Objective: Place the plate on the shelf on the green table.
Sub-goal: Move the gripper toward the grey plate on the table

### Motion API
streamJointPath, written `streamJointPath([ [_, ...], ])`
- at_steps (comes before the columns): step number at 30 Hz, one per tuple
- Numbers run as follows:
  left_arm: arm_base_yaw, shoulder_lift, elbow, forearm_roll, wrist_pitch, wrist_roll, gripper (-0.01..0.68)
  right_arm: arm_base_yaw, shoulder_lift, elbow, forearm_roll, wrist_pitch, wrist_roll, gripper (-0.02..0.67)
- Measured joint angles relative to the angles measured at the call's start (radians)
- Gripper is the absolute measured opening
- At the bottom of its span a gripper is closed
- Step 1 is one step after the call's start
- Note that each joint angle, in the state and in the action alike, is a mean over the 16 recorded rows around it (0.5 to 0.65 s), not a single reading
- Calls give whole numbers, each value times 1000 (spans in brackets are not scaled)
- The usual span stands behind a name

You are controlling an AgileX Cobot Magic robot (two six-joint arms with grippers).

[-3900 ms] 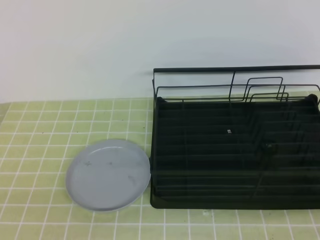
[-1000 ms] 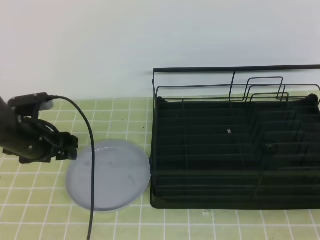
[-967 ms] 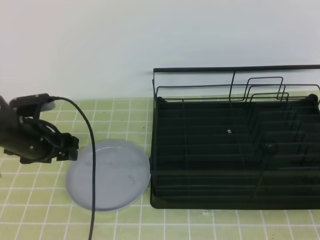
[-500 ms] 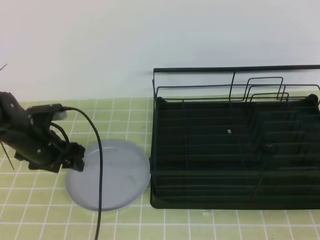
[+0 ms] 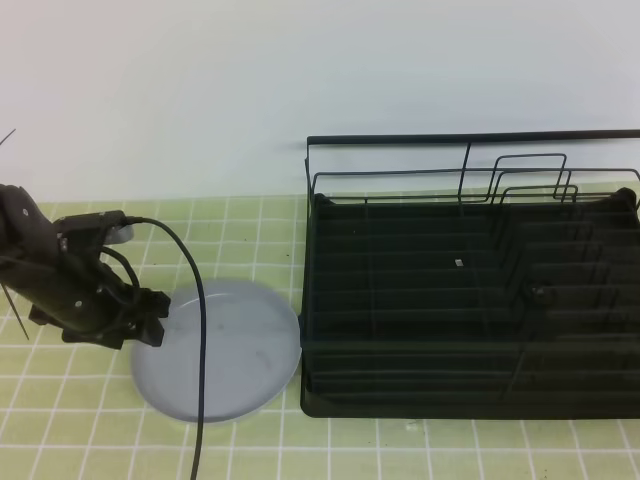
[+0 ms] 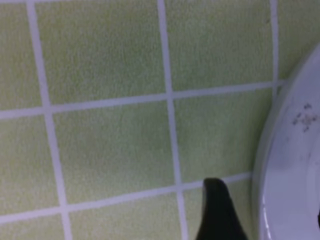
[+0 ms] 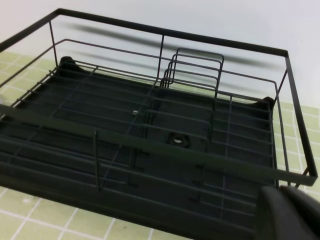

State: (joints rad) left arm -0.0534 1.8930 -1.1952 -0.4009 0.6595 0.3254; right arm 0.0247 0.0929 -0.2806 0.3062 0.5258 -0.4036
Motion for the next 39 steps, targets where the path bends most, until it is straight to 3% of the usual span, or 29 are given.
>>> streamJointPath([
  [26, 0, 0, 0, 53, 29, -15, 252, 0, 0, 0, 0, -5, 0, -3],
  [39, 0, 0, 0, 35, -19, -7, 325, 0, 0, 2, 2, -6, 0, -3],
])
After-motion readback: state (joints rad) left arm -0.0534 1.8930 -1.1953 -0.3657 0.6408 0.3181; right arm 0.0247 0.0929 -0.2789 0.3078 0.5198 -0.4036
